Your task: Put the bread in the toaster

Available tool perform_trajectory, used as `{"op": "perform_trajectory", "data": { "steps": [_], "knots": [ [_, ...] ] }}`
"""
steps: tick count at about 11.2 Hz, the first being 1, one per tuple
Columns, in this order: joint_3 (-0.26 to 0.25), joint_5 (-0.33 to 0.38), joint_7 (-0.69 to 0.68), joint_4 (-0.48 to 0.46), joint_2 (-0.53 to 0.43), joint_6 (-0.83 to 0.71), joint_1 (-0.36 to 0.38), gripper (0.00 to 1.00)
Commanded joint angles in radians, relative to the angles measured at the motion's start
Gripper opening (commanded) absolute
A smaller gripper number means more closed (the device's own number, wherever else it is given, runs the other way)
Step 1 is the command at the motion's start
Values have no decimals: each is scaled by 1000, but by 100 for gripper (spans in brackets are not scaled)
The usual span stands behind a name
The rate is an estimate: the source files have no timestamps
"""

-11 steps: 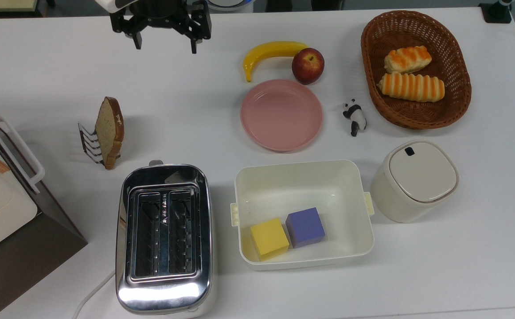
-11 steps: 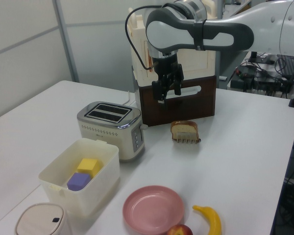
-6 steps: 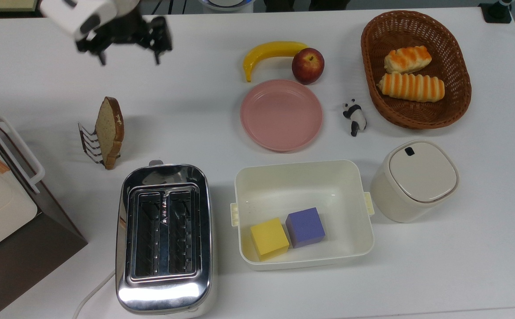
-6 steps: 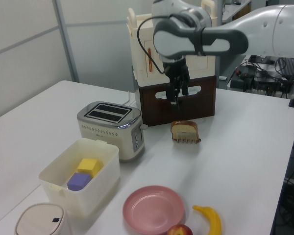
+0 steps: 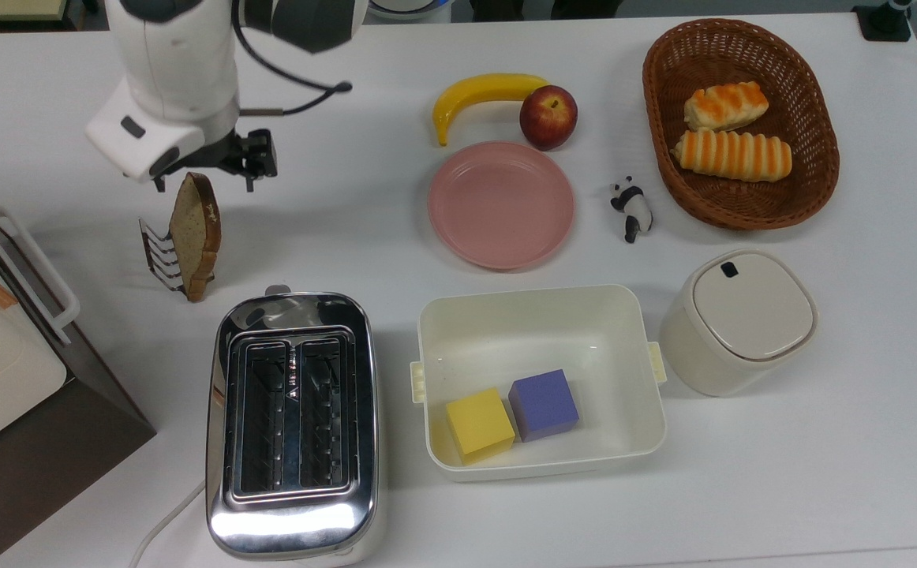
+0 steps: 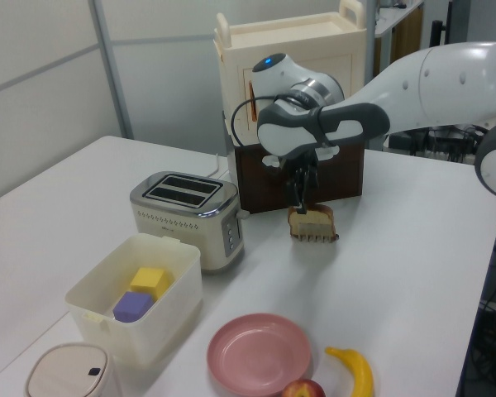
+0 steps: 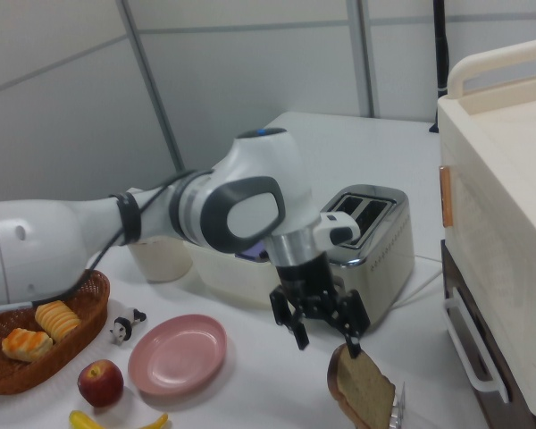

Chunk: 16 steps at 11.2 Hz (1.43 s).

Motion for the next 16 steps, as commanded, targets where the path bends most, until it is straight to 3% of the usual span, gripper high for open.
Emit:
{"op": "perform_trajectory", "data": {
  "steps": [1, 3, 5, 6, 7, 8, 9, 16],
  "knots": [
    [-3, -25, -34, -23, 14, 66, -29, 79],
    [-3, -25, -66, -23, 27, 78, -32, 51],
    [-3, -24, -72, -23, 27, 78, -32, 43],
    [-2, -13, -65, -21, 27, 78, -31, 48],
    [1, -13, -59, -20, 27, 80, -29, 65],
    [3, -12, -57, -17, 27, 87, -31, 93],
    [3, -12, -57, -16, 28, 98, -31, 99],
    [4, -18, -80, -20, 37, 53, -31, 96]
  ]
}}
